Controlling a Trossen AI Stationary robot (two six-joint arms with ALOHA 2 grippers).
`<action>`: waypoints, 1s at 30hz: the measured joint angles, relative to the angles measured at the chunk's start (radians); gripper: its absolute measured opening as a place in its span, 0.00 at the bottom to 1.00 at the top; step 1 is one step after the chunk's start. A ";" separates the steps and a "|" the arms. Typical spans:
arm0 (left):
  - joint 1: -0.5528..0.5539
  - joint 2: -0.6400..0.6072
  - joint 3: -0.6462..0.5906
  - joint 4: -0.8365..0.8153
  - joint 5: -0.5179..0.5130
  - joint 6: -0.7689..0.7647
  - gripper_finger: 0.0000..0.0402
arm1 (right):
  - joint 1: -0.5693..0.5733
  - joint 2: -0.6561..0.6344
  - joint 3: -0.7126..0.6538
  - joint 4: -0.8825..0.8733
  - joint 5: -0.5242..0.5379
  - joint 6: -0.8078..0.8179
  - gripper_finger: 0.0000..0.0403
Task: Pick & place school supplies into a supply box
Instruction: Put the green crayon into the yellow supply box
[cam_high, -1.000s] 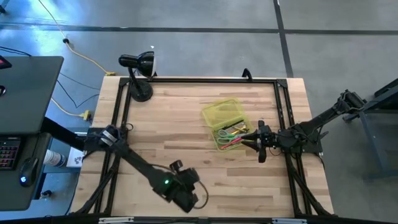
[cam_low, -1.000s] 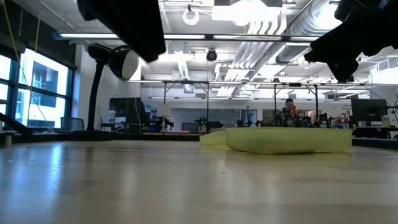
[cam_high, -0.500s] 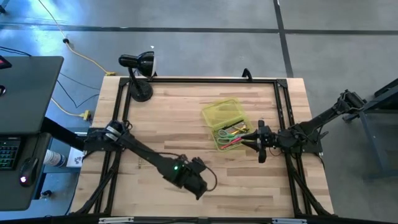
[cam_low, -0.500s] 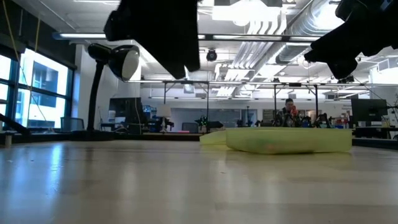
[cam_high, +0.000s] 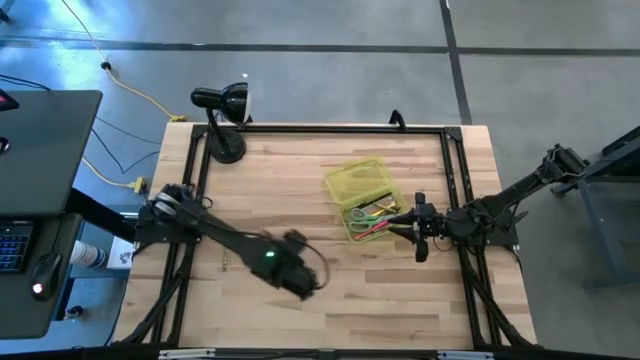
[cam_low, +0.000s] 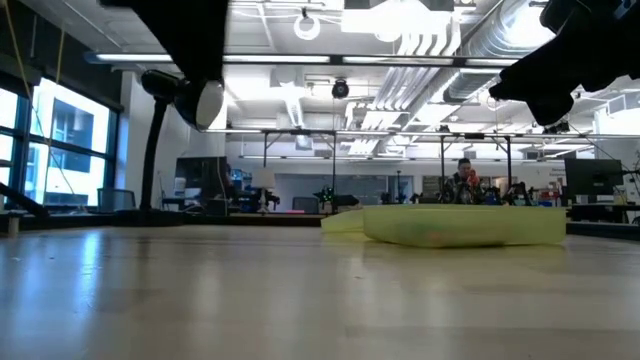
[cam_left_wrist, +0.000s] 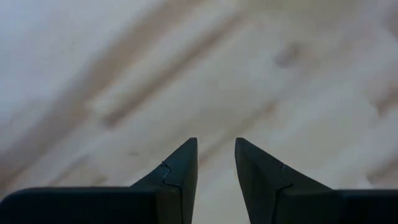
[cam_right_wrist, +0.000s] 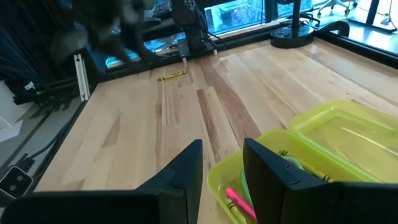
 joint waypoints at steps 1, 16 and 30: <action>-0.019 -0.022 0.001 -0.049 -0.046 -0.063 0.34 | 0.000 0.000 0.000 0.000 0.000 0.000 0.23; -0.334 -0.071 -0.201 -0.184 -0.270 -0.817 0.34 | 0.000 0.000 0.000 0.001 0.023 0.001 0.23; -0.376 -0.074 -0.374 -0.271 -0.141 -0.976 0.34 | 0.000 0.000 0.000 0.008 0.023 0.043 0.23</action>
